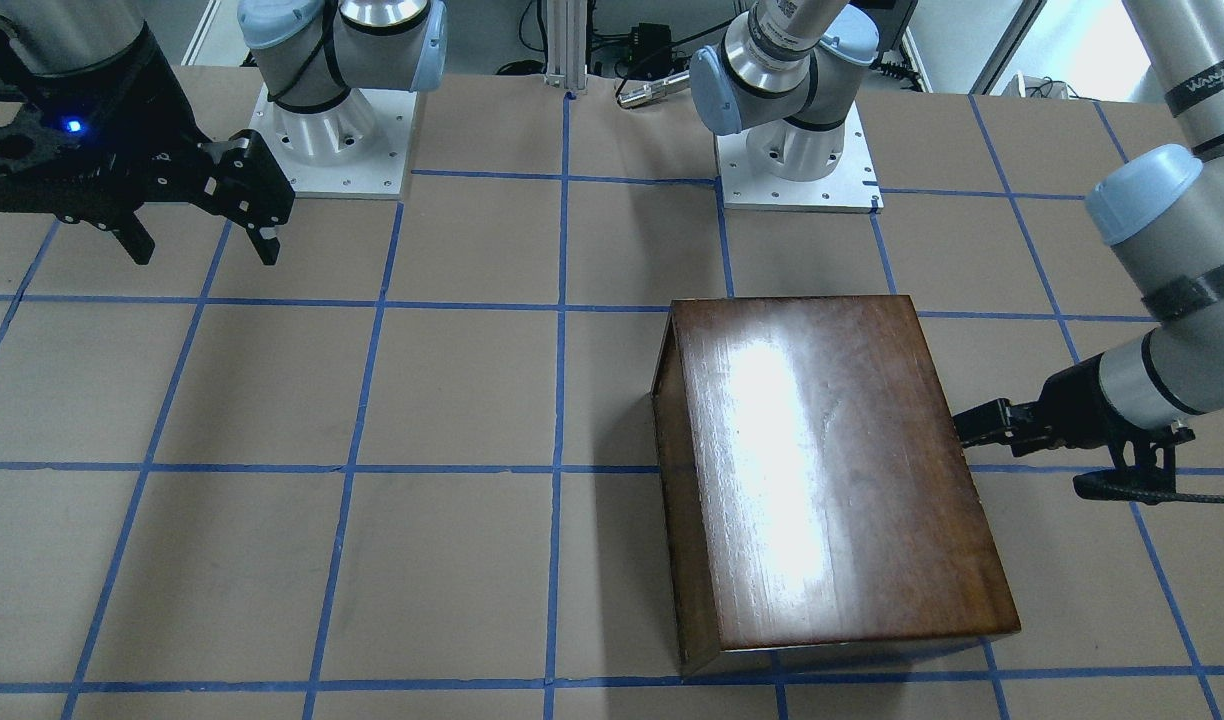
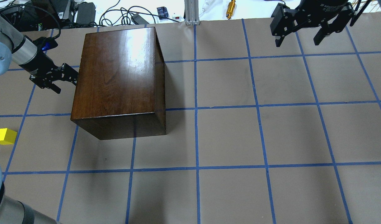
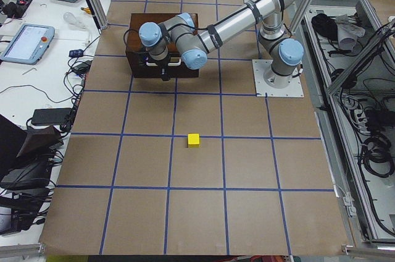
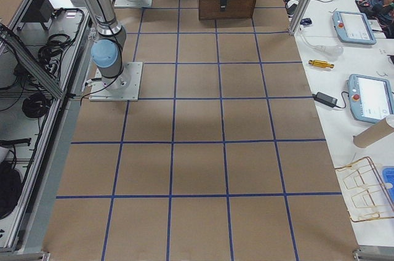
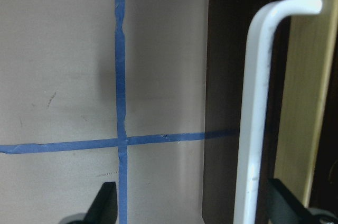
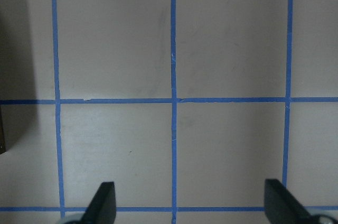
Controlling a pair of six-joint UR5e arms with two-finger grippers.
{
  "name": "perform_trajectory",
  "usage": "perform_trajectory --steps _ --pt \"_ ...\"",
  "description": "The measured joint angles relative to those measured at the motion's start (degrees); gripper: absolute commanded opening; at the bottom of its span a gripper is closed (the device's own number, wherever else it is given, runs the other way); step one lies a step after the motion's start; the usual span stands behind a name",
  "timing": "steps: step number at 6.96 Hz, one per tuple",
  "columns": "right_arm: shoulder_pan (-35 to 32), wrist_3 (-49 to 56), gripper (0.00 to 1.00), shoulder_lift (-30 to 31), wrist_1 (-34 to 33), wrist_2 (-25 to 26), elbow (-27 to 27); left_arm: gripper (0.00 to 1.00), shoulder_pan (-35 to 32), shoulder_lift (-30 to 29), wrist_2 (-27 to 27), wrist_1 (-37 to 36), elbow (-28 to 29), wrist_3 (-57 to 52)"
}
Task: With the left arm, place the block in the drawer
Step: 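Lower the left gripper and hook the white drawer handle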
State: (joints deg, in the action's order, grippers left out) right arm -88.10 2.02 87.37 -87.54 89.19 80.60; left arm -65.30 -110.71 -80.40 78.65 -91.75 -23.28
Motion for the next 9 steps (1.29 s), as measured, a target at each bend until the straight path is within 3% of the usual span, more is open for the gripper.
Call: perform_trajectory --steps 9 --pt "-0.05 0.00 1.00 0.00 0.00 -0.06 0.00 1.00 1.04 -1.40 -0.48 -2.20 0.00 -0.37"
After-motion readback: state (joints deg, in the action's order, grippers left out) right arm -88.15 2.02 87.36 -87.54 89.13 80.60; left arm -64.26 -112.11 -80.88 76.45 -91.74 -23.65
